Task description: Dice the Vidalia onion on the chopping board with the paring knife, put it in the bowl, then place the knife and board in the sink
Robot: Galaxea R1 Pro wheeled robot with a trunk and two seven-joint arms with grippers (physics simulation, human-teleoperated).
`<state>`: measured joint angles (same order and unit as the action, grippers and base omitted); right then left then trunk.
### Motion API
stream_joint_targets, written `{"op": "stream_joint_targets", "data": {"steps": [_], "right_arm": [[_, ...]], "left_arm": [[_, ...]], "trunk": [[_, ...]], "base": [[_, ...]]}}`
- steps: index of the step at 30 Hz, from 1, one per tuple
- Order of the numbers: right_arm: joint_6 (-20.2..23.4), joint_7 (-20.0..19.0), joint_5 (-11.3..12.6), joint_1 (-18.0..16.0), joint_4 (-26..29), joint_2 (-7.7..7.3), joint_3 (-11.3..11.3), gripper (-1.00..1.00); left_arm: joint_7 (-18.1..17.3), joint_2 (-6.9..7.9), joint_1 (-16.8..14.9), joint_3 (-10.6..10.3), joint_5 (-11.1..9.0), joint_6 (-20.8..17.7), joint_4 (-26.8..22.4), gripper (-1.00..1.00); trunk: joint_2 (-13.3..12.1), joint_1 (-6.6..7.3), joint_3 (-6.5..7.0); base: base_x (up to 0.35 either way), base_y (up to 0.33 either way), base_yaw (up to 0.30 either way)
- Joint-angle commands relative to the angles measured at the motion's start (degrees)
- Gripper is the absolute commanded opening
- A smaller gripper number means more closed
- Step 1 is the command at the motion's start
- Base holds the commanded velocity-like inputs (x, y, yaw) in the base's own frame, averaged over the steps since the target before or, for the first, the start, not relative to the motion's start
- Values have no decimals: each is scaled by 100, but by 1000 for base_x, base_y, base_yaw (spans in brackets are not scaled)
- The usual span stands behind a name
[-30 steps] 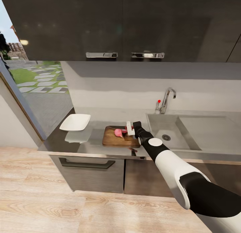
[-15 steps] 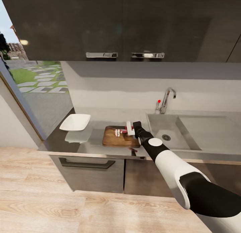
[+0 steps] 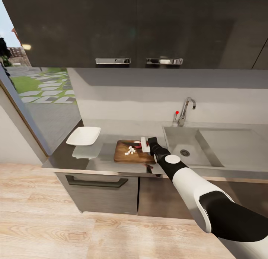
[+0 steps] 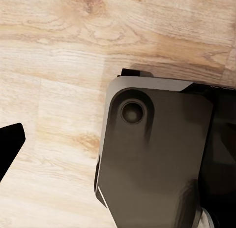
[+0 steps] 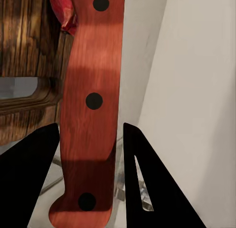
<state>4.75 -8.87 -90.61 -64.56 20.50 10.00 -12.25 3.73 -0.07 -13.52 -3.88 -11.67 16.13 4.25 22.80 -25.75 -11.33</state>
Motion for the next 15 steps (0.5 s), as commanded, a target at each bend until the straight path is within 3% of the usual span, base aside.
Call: {"op": "stream_joint_targets", "data": {"steps": [1, 7, 12, 15], "right_arm": [[26, -30, -32, -4, 13, 0, -20, -100], [3, -13, 73, -4, 234, 0, 15, -100], [10, -45, 698, -4, 731, 0, 18, -100], [15, -51, 944, -4, 856, 0, 14, -100]], "left_arm": [[5, -2, -10, -42, -37, 39, 23, 100], [5, -2, -10, -42, -37, 39, 23, 100], [5, -2, -10, -42, -37, 39, 23, 100], [5, -2, -10, -42, -37, 39, 23, 100]], "trunk": [[12, -3, -11], [12, -3, -11], [12, -3, -11], [12, -3, -11]], "base": [[0, 0, 0], [0, 0, 0], [0, 0, 0], [0, 0, 0]]}}
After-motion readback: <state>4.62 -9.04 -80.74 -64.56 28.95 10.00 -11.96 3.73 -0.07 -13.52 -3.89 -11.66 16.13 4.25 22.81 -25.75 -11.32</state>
